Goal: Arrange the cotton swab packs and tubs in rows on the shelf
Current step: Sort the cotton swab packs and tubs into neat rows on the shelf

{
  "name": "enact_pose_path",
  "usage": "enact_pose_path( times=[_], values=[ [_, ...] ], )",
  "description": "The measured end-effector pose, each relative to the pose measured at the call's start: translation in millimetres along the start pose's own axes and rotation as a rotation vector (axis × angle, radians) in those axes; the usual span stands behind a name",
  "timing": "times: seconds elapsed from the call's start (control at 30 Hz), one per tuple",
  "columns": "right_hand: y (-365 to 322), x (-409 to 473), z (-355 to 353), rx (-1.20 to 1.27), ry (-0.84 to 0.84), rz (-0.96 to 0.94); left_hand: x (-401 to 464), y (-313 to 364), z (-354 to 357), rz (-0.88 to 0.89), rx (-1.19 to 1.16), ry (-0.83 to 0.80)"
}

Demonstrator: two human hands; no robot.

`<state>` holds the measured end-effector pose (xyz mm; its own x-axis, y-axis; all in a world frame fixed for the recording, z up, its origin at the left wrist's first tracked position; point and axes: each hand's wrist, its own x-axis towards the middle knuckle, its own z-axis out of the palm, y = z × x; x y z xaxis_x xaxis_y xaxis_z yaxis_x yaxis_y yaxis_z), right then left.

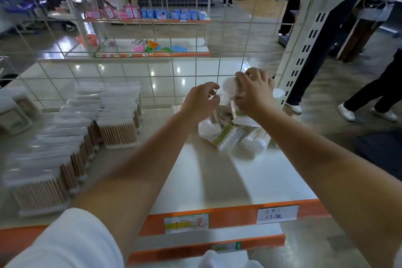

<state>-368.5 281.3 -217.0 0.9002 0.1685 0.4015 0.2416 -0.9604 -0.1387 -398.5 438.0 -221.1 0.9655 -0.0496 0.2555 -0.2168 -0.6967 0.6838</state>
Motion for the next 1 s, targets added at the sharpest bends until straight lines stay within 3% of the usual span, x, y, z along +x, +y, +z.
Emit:
enact_pose_path(
  times=[0.27, 0.53, 0.77, 1.0],
  values=[
    [-10.0, -49.0, 5.1, 0.175, 0.331, -0.308, -30.5, -7.4, -7.6, -0.073, -0.337, 0.085],
    [-21.4, -86.3, 2.7, 0.22, 0.627, -0.381, -63.1, -3.9, -18.2, -0.042, -0.62, -0.104],
    [-25.0, -111.4, -5.1, 0.373, 0.507, -0.416, -87.0, 8.3, -27.7, -0.027, -0.766, -0.161],
    [-27.6, -116.3, -10.0, 0.571, 0.369, -0.25, -98.7, 18.9, -34.9, 0.047, -0.725, -0.233]
  ],
)
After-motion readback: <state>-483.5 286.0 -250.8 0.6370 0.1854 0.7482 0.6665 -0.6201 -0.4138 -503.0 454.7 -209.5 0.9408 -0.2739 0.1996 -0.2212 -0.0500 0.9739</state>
